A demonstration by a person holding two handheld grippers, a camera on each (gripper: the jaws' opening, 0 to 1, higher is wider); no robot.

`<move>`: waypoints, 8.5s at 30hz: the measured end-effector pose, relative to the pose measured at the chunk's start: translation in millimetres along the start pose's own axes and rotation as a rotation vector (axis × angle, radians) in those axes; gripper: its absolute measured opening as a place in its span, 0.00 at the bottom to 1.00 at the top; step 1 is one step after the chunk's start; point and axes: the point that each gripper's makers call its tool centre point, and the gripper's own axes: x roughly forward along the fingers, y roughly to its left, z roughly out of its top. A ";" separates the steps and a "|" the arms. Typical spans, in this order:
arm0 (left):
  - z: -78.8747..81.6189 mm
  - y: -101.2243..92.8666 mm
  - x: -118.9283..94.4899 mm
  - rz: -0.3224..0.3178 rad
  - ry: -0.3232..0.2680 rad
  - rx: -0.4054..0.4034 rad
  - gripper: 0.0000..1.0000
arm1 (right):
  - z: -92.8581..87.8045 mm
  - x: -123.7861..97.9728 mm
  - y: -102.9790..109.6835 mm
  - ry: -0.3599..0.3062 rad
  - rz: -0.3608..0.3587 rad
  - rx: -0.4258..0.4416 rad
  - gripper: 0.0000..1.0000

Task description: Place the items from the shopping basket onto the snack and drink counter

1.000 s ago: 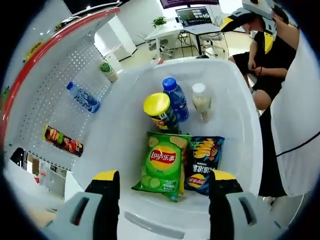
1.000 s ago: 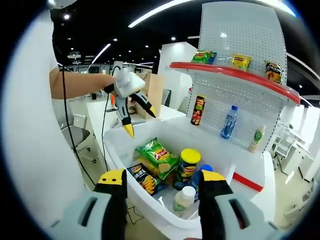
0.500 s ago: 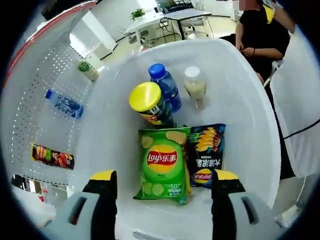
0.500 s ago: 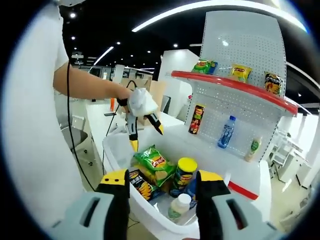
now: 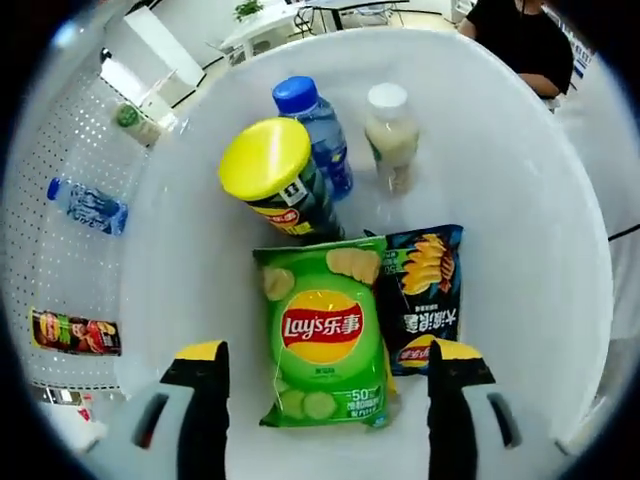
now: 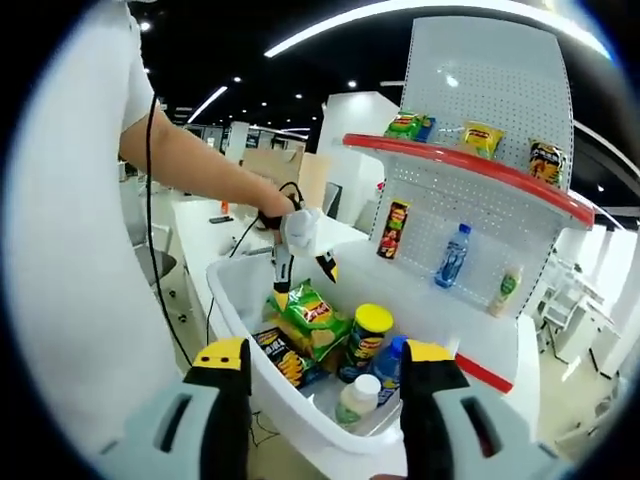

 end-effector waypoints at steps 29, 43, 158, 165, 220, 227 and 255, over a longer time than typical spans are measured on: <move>-15.8 3.0 56.2 -0.017 0.094 0.047 0.87 | -11.9 -6.1 4.0 0.058 0.008 0.001 0.60; -25.6 -0.2 76.8 -0.025 0.136 -0.007 0.84 | -14.5 -11.3 -2.2 0.076 -0.009 -0.002 0.60; 34.1 26.8 -116.6 0.612 -0.474 -0.611 0.55 | -20.8 25.6 18.5 0.077 0.122 -0.083 0.58; 23.5 36.3 -151.6 0.698 -0.531 -0.749 0.54 | -18.3 28.8 31.4 0.077 0.169 -0.115 0.58; 19.2 210.0 -404.8 1.127 -0.801 -0.852 0.54 | -15.1 46.3 43.8 0.076 0.220 -0.137 0.57; 9.1 251.8 -428.4 1.161 -0.794 -0.856 0.54 | -12.6 52.2 32.6 0.088 0.203 -0.138 0.57; -7.2 367.2 -472.5 1.275 -0.835 -0.947 0.54 | -6.3 52.3 3.6 0.087 0.079 -0.051 0.56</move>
